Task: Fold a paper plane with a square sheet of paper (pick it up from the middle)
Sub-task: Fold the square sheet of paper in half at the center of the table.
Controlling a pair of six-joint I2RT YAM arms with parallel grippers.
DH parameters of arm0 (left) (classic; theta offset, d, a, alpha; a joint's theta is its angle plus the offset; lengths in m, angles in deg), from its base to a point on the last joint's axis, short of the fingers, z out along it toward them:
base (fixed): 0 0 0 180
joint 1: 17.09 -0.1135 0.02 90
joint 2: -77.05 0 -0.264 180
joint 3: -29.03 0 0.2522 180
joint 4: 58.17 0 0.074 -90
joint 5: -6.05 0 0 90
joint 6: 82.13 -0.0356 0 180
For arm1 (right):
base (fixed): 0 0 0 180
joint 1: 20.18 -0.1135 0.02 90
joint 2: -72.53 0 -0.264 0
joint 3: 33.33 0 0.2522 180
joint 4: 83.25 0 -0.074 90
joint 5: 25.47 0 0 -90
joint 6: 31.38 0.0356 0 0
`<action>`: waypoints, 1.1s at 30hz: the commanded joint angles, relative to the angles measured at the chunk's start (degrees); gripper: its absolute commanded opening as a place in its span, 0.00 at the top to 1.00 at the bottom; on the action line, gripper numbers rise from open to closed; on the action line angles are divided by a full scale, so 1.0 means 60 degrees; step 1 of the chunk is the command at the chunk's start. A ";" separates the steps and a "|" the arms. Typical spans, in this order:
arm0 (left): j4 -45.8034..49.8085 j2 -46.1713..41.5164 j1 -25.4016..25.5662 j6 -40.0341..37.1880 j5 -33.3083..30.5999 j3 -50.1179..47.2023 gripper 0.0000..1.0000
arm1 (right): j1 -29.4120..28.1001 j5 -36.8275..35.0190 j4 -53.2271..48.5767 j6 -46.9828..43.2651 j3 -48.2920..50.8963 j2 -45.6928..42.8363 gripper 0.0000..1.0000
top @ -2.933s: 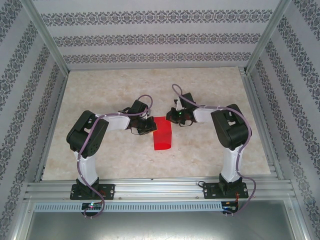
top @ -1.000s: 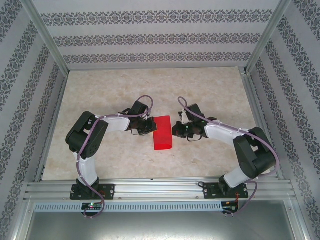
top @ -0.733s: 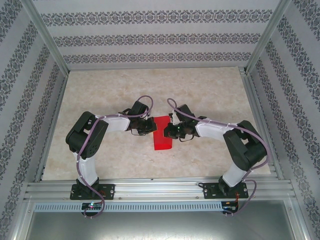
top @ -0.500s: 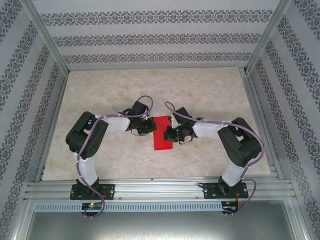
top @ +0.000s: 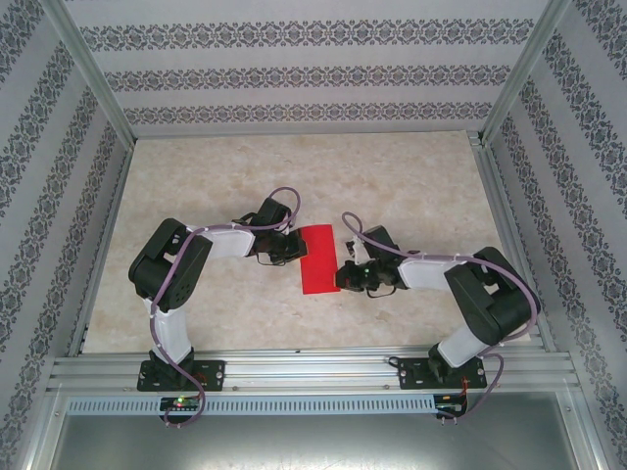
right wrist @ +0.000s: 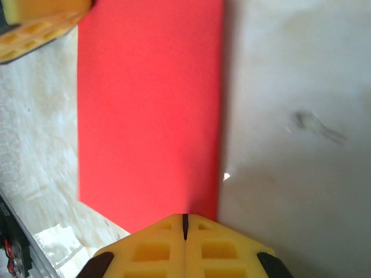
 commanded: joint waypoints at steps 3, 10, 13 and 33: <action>0.2959 0.0965 -0.0043 -0.0156 -0.2129 -0.0916 1.00 | 0.0266 -0.0295 -0.2178 -0.0363 0.0273 -0.0813 1.00; 0.3152 0.0742 -0.0037 -0.0509 -0.2164 -0.0536 1.00 | 0.0068 -0.0439 -0.2598 -0.0308 -0.1462 -0.1399 1.00; 0.3183 0.0748 -0.0043 -0.0543 -0.2095 -0.0419 1.00 | -0.0229 -0.0350 -0.2281 -0.0182 -0.1998 -0.0654 1.00; 0.3080 0.0792 -0.0042 -0.0482 -0.2147 -0.0508 1.00 | -0.0992 -0.0276 -0.1448 0.0200 0.0142 0.0044 1.00</action>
